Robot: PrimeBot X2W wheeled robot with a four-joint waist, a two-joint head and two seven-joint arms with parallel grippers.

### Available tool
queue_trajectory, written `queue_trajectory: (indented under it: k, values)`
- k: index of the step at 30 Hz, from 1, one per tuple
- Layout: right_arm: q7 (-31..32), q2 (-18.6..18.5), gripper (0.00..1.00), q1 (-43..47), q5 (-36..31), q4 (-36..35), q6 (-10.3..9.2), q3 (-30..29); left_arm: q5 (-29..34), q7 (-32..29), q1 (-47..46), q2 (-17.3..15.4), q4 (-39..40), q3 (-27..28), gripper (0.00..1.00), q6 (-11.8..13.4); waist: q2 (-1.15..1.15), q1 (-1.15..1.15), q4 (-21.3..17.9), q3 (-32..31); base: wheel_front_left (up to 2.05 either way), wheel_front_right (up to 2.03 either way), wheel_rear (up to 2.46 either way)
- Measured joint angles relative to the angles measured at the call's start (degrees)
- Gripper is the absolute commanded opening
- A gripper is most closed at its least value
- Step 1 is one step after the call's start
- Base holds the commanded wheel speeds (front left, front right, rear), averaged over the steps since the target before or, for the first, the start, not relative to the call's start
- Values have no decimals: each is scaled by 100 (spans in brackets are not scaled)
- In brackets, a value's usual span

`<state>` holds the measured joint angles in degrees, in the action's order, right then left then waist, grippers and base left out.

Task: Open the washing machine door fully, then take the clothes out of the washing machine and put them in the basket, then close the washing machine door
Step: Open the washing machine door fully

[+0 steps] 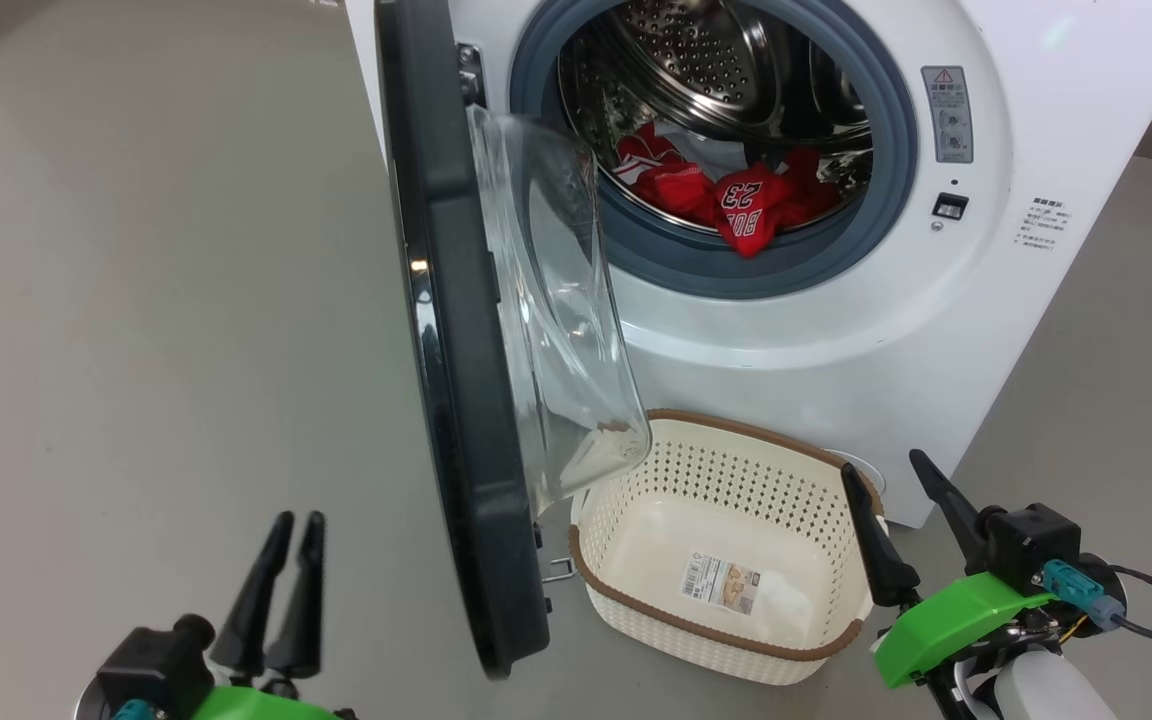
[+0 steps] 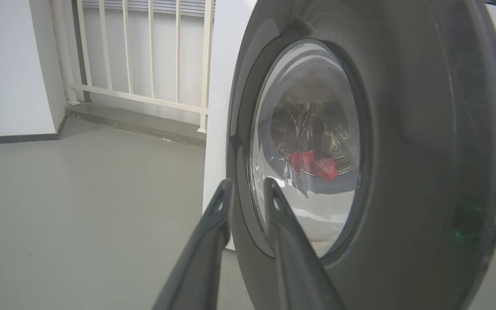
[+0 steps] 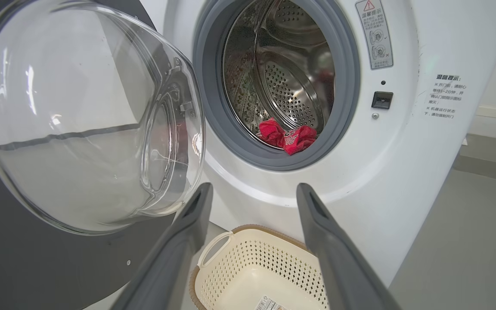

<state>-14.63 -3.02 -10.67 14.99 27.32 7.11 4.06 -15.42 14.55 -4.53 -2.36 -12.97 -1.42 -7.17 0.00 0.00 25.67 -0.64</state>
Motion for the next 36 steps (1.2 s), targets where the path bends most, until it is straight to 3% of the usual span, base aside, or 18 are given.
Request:
queue_trajectory:
  k: [9,18,23,29,36]
  values:
    - [0,1,100,0,12,52,0,-1,-143,0,-135,-1,525,-58,0,16,0,0,1,-13,0,0,0]
    - [0,2,100,1,160,146,0,22,-409,16,-593,-1,1933,-372,0,263,0,0,-71,-8,0,0,0]
    - [0,3,100,1,166,199,0,38,-471,14,-781,-5,2535,-748,0,269,0,0,-139,-4,0,0,0]
    - [0,2,100,-2,167,220,0,42,-426,-297,-864,-26,2671,-1419,0,192,0,0,-211,46,0,0,0]
    - [0,2,100,-10,229,256,0,60,-293,-570,-847,-49,2282,-2060,0,154,0,0,-320,118,0,0,0]
